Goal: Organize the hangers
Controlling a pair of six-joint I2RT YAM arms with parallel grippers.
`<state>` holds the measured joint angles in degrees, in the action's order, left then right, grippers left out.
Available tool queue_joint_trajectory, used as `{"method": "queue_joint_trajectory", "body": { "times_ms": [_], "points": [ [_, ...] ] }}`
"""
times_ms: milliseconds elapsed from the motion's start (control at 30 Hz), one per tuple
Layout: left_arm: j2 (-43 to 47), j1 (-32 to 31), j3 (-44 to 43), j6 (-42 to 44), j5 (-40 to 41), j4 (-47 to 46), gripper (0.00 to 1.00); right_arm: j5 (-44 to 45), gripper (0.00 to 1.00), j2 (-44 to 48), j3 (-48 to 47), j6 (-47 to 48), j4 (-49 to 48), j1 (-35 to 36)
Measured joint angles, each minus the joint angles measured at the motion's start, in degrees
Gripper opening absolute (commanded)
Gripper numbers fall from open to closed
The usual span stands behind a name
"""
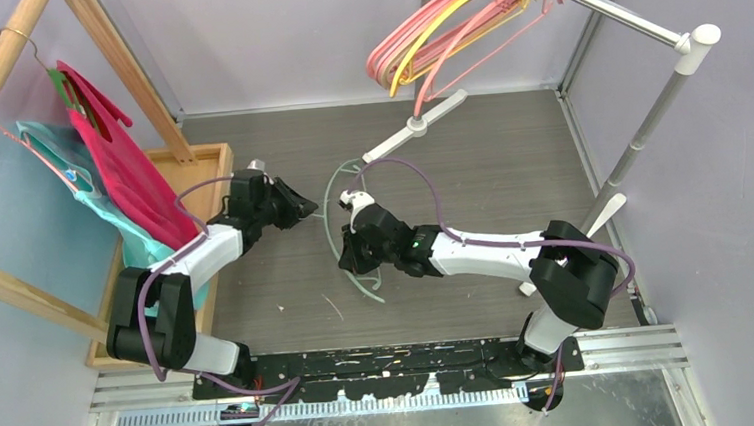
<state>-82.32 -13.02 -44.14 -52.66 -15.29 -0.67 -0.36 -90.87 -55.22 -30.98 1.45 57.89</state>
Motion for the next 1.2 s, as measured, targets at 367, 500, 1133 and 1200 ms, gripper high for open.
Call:
{"method": "queue_joint_trajectory", "body": {
  "times_ms": [367, 500, 1133, 1200],
  "points": [
    [0.0, -0.1, 0.0, -1.2, -0.3, -0.7, 0.0, 1.4, 0.38, 0.0, -0.2, -0.9, 0.3, -0.2],
    [0.0, -0.7, -1.3, -0.8, 1.4, 2.1, 0.0, 5.3, 0.54, 0.0, -2.4, 0.5, 4.1, 0.7],
    [0.5, -3.5, -12.2, 1.1, 7.0, 18.4, 0.0, 42.9, 0.64, -21.2, -24.2, -2.1, 29.0, 15.1],
    [1.2, -3.5, -12.2, 1.4, 7.1, 19.4, 0.0, 45.6, 0.48, -22.1, -23.7, -3.6, 31.4, 15.0]
  ]
}}
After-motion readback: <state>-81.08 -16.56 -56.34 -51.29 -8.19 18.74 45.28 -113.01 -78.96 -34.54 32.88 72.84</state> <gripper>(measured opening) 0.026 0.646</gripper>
